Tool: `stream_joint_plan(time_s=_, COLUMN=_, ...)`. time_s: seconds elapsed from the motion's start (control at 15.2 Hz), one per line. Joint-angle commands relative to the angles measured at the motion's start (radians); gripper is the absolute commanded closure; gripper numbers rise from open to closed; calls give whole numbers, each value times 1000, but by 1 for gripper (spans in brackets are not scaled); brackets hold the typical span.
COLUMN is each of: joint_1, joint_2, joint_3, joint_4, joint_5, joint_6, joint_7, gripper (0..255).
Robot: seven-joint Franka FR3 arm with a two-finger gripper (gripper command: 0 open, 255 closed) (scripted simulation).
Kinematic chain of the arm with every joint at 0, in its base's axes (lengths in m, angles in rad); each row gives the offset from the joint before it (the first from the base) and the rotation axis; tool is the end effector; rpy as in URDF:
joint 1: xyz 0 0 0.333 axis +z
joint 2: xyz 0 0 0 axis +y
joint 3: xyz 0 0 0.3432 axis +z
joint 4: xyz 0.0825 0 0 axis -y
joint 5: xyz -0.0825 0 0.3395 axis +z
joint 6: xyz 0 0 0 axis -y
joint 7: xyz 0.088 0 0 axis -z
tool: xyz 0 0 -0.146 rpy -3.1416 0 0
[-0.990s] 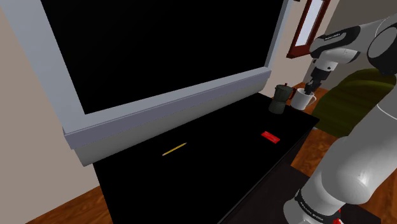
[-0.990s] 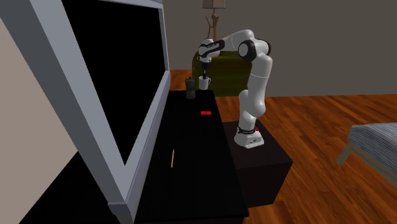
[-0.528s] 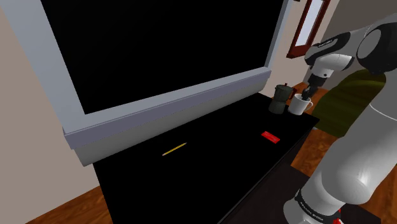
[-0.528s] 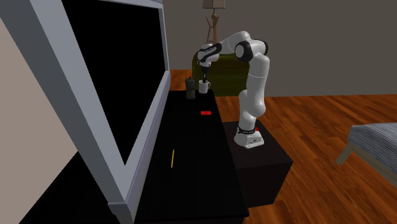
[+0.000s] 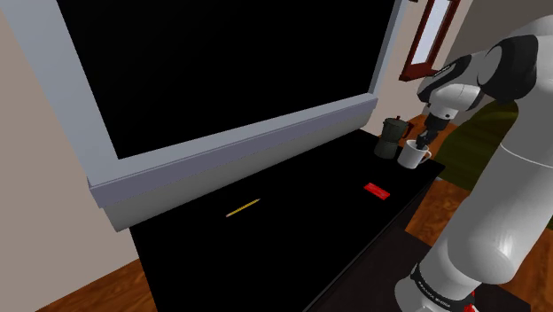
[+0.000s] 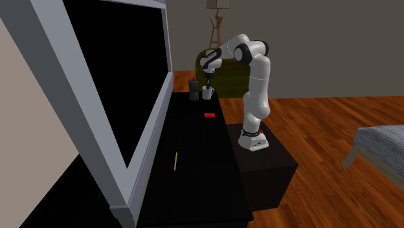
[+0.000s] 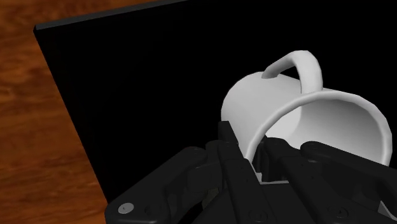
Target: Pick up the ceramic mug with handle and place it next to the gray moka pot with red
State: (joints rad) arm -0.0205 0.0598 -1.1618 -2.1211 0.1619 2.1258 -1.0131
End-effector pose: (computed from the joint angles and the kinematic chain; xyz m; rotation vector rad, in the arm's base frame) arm 0.2077 -0.4620 0.4114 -3.0626 0.3936 -0.1009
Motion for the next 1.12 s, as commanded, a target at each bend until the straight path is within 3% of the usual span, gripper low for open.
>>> stream_joint_plan(time_s=0.0, joint_1=-3, joint_2=11, joint_3=2, joint_4=-2, joint_5=13, joint_6=6, joint_7=-9, gripper=255)
stream_joint_plan(time_s=0.4, joint_1=-3, joint_2=11, joint_3=2, joint_4=-2, joint_5=13, joint_6=6, joint_7=-9, gripper=255)
stream_joint_plan(time_s=0.46, joint_1=-3, joint_2=11, joint_3=2, joint_4=-2, joint_5=13, joint_6=6, joint_7=-9, gripper=0)
stream_joint_plan(time_s=0.79, joint_1=-3, joint_2=11, joint_3=2, joint_4=-2, joint_5=13, joint_6=6, joint_7=-9, gripper=0)
stream_joint_plan(time_s=1.06, joint_1=20, joint_2=-103, joint_3=-4, joint_4=74, joint_5=-113, joint_6=-107, joint_7=82, gripper=0)
